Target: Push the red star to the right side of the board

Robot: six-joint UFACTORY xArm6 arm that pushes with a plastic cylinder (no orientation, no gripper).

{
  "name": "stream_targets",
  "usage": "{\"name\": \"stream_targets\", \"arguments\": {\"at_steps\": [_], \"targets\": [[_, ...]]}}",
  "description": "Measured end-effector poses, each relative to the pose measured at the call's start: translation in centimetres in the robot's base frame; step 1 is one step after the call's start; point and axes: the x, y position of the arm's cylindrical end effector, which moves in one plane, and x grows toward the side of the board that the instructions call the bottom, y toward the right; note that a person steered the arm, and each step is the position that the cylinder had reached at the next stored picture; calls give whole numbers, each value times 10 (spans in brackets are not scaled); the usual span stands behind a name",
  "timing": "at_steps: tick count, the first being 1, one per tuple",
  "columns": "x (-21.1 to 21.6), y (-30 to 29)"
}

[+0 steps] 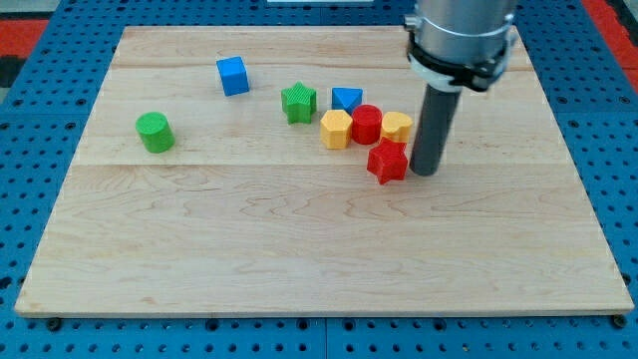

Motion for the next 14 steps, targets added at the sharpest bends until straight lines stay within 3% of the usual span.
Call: {"name": "stream_targets", "arguments": {"at_steps": [1,3,4,5,6,7,8,9,10,11,13,14], "targets": [[10,-12],[-36,-10],[-36,-52],[5,-71],[10,-111],[-20,-142],[-17,-210],[-9,-191],[-7,-110],[39,-108],[65,-211],[78,-155]]}}
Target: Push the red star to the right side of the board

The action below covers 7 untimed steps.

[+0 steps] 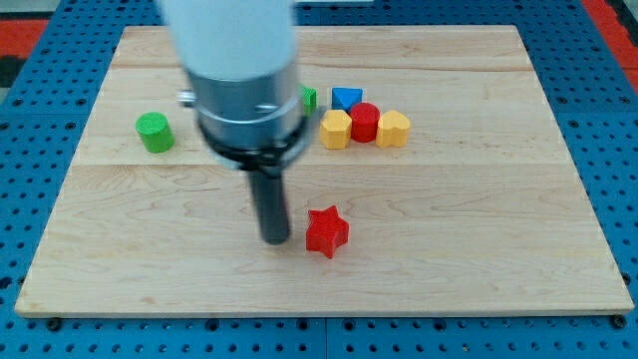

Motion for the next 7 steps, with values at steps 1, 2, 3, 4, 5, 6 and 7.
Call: {"name": "stream_targets", "arguments": {"at_steps": [1,2,3,4,5,6,7], "targets": [[-3,34],[-12,92],[-41,174],[-41,204],[-18,192],[-67,165],[-152,168]]}}
